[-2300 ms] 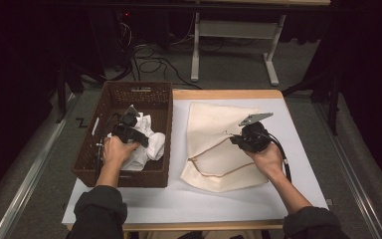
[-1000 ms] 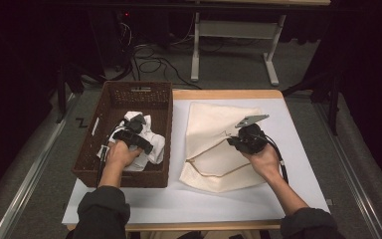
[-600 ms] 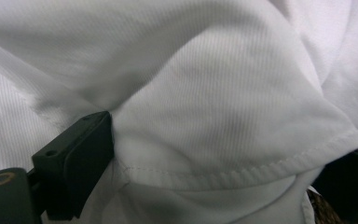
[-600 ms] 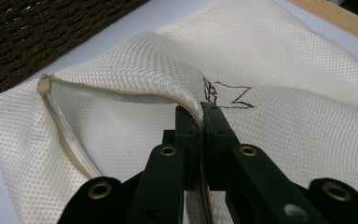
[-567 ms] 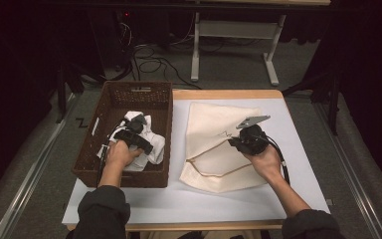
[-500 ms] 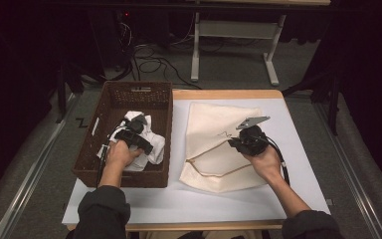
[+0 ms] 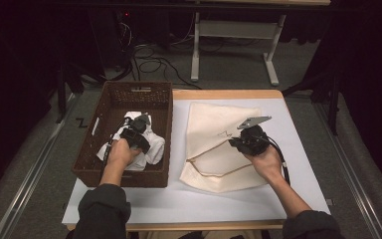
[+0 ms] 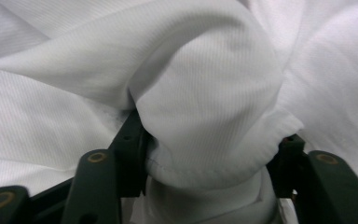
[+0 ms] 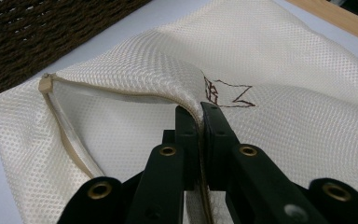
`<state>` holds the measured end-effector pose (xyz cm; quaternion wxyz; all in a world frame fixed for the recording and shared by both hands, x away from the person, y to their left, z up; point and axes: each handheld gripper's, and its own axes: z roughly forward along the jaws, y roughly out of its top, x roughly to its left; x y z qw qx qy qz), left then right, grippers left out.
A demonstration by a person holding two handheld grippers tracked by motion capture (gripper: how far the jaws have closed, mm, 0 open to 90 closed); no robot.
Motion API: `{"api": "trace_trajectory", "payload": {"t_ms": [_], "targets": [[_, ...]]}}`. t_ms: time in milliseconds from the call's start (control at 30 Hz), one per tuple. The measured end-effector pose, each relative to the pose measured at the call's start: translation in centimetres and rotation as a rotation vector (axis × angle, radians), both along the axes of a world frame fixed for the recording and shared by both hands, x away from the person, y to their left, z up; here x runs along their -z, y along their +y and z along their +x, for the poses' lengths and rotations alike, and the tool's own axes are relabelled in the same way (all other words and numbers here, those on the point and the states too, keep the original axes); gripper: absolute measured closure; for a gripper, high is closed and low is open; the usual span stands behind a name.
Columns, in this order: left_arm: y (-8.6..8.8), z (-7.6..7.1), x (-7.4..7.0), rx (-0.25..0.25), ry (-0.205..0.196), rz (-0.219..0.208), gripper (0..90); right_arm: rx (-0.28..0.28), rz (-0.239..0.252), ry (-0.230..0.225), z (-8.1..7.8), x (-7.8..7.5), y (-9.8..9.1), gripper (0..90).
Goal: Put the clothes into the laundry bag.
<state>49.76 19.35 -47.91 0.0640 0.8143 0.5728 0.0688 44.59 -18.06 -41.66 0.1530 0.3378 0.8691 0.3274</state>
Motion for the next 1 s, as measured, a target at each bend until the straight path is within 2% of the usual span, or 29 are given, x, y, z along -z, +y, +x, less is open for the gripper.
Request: {"api": "trace_trajectory", "payload": {"t_ms": [167,333,467,700,1000], "targets": [[-0.2,0.1,-0.2,0.007,0.01,0.02,55.6,0.004,0.0,0.007,-0.1,0.2,-0.1,87.0],[0.2,0.3,-0.7,-0.004,0.017,0.001,62.6,0.004,-0.001,0.007,0.0,-0.1,-0.2,87.0],[0.3,0.4,-1.0,-0.001,0.02,0.0,64.8,0.001,-0.004,0.002,0.2,-0.3,-0.2,87.0],[0.7,0.1,-2.8,0.007,-0.005,-0.006,65.9,0.002,-0.002,0.003,0.1,-0.4,-0.2,87.0],[0.6,-1.1,-4.6,0.039,-0.049,-0.051,65.9,0.003,-0.004,0.003,0.1,-0.3,-0.3,87.0]]}}
